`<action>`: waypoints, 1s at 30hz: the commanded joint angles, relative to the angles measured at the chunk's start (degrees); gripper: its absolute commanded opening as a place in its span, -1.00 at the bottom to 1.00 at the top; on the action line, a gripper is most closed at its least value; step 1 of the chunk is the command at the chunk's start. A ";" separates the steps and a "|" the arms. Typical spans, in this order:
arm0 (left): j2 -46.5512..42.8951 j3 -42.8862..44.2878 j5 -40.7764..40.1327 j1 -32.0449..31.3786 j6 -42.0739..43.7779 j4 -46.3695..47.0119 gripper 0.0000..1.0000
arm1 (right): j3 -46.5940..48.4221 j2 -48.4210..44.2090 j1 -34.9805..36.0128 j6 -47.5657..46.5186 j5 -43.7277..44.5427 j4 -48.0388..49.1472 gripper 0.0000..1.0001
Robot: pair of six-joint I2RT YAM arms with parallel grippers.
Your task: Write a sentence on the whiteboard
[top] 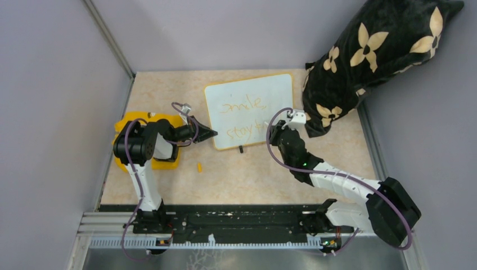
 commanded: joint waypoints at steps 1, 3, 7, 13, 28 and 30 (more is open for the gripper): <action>0.28 1.00 0.16 -0.14 1.08 0.03 -1.00 | 3.48 0.54 0.51 0.23 -0.37 4.23 -1.00; 0.27 0.96 0.16 -0.20 1.13 0.03 -1.00 | 3.64 0.76 0.47 0.23 -0.35 4.42 -1.00; 0.28 0.97 0.19 -0.14 1.04 -0.05 -1.00 | 4.01 1.53 0.51 0.05 -0.22 4.54 -1.00; 0.28 1.01 0.16 -0.14 1.07 -0.14 -1.00 | 3.88 2.25 0.40 0.05 0.49 4.25 -1.00; 0.28 1.05 0.17 -0.14 1.04 -0.23 -1.00 | 2.37 2.67 -0.03 0.54 1.96 2.81 -1.00; 0.25 1.01 0.15 -0.14 1.05 -0.23 -1.00 | 2.14 2.21 -0.02 0.61 2.10 2.51 -1.00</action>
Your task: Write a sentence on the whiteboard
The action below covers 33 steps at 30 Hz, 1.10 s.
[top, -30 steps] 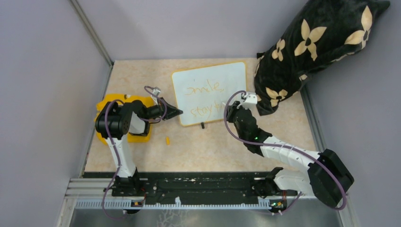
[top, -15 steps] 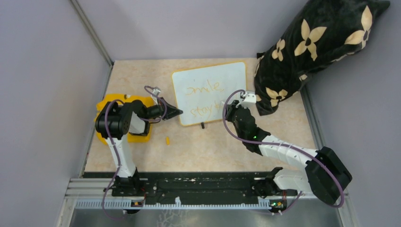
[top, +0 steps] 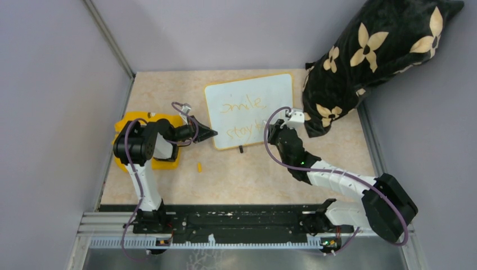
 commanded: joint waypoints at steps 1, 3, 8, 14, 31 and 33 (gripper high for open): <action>0.27 0.86 0.03 -0.13 1.05 0.01 -1.00 | 0.95 -0.78 -0.03 0.54 1.37 0.47 -1.00; 0.28 0.88 0.00 -0.17 1.04 0.01 -1.00 | 0.71 -1.40 -0.04 0.54 1.47 0.21 -1.00; 0.22 0.86 -0.02 -0.21 1.01 0.01 -1.00 | 0.77 -3.48 -0.03 0.55 1.56 -0.92 -1.00; 0.25 0.86 0.04 -0.16 0.95 0.01 -1.00 | 1.10 -7.98 -0.02 0.82 1.14 -2.35 -1.00; 0.34 0.84 -0.01 -0.20 1.04 0.01 -1.00 | -9.44 -21.23 -6.66 8.98 3.62 -11.68 -1.00; 0.34 0.86 -0.02 -0.19 1.05 -0.03 -1.00 | -10.27 -22.26 -6.65 9.13 3.78 -11.48 -1.00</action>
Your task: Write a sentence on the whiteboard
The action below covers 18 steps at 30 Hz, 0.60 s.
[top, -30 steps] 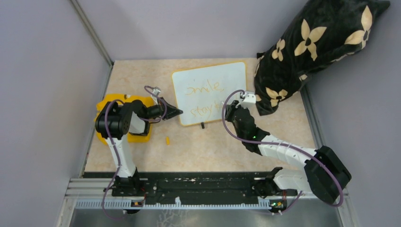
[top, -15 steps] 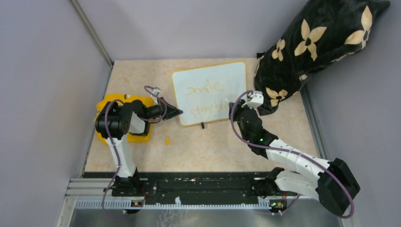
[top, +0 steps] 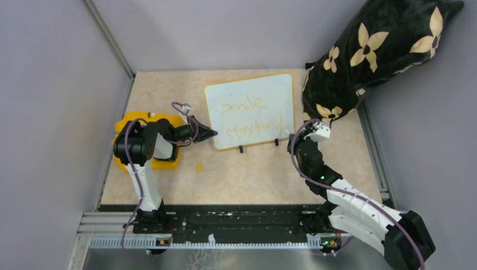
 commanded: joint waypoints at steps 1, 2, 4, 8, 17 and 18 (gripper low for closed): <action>0.36 0.85 -0.02 -0.16 1.04 0.00 -1.00 | -1.51 -3.01 -0.47 2.35 0.70 0.54 -1.00; 0.37 0.88 -0.01 -0.21 1.07 0.01 -1.00 | -1.86 -3.32 -0.49 2.41 0.79 0.73 -1.00; 0.37 0.79 -0.01 -0.19 1.10 0.01 -1.00 | -2.13 -3.46 -0.51 2.37 1.02 0.99 -1.00; 0.37 0.72 0.02 -0.15 1.04 -0.08 -1.00 | -2.14 -2.59 -0.68 2.25 1.62 2.03 -1.00; 0.34 0.86 0.03 -0.13 1.09 -0.08 -1.00 | -1.44 0.75 -1.45 2.15 1.91 6.22 -1.00; 0.36 0.88 0.03 -0.17 1.04 -0.08 -1.00 | -1.28 1.32 -1.55 2.18 2.07 6.51 -1.00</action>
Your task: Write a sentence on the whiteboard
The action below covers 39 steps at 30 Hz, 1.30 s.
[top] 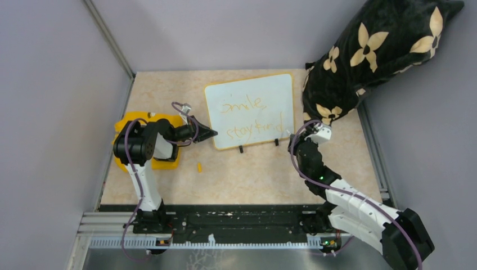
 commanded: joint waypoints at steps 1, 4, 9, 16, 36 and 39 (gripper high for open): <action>0.37 0.87 0.03 -0.18 0.99 -0.08 -1.00 | 1.64 1.90 -1.10 0.47 1.14 4.94 -1.00; 0.37 0.87 0.05 -0.16 1.00 -0.07 -1.00 | 2.09 3.26 -1.45 0.61 0.95 5.81 -1.00; 0.36 0.89 0.13 -0.16 1.04 -0.09 -1.00 | 2.32 4.57 -2.25 0.82 0.63 6.24 -1.00; 0.32 0.83 0.15 -0.18 1.11 -0.08 -1.00 | 2.20 6.42 -3.36 1.41 -0.45 7.64 -1.00; 0.36 0.94 0.11 -0.20 1.02 -0.08 -1.00 | 2.85 10.86 -4.03 2.06 -0.91 9.97 -1.00; 0.36 0.96 0.09 -0.13 1.00 -0.08 -1.00 | 2.55 10.77 -3.99 2.11 -0.77 9.70 -1.00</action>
